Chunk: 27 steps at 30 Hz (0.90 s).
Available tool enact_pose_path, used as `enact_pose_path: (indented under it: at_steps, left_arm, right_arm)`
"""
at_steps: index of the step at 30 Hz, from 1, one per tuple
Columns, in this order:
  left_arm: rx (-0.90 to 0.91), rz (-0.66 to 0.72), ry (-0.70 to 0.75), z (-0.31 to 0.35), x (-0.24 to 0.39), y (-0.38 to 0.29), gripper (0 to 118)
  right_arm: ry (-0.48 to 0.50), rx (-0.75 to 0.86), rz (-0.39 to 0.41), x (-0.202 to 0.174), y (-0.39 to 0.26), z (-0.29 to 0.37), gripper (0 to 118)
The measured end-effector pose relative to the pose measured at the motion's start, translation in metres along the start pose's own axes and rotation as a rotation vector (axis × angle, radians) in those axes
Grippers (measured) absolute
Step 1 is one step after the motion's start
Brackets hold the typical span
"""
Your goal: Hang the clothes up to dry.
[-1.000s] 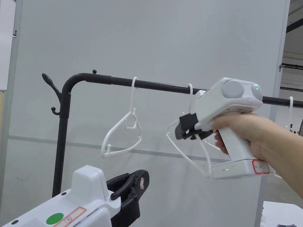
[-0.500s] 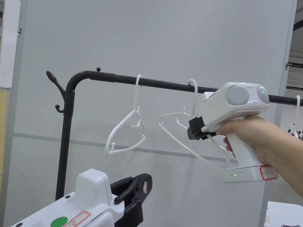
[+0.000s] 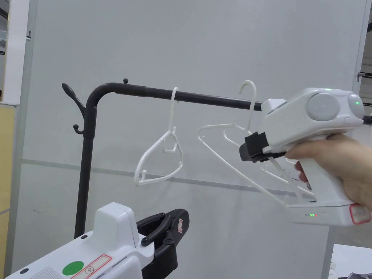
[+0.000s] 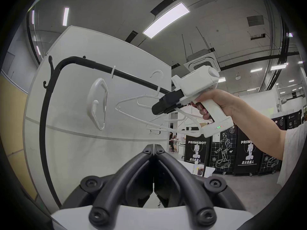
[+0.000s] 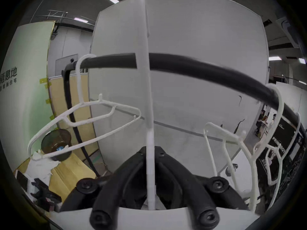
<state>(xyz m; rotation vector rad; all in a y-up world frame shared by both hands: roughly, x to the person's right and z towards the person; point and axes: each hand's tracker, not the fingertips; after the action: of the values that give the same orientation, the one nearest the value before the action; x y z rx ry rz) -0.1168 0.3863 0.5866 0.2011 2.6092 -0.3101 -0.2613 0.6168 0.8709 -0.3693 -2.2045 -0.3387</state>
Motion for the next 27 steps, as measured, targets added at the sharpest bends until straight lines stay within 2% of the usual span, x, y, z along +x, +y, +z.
enact_pose_path:
  at_steps: [5,8,16,20,22,26,27]
  left_arm:
    - [-0.024,-0.008,-0.003,-0.001,-0.001,-0.008,2]
    - [-0.052,-0.016,-0.008,-0.004,-0.002,-0.014,2]
    - [-0.143,-0.021,-0.05,-0.009,-0.009,-0.04,2]
    - [-0.209,-0.041,-0.098,-0.01,-0.011,-0.062,2]
    - [-0.252,-0.025,-0.128,-0.009,-0.013,-0.075,2]
    - [-0.323,-0.009,-0.177,-0.011,-0.019,-0.095,2]
    - [-0.332,0.005,-0.197,-0.01,-0.021,-0.097,2]
  right_arm:
    - [0.032,0.068,-0.003,-0.005,-0.047,0.02,6]
    - [0.089,0.09,-0.009,-0.006,-0.089,0.027,6]
    - [0.153,0.111,-0.005,-0.001,-0.218,0.004,6]
    - [0.185,0.067,-0.107,0.007,-0.27,-0.007,6]
    - [0.198,0.087,-0.132,0.011,-0.289,-0.006,6]
    - [0.255,0.085,-0.131,0.014,-0.306,-0.005,6]
    - [0.311,0.086,-0.122,0.015,-0.305,-0.006,6]
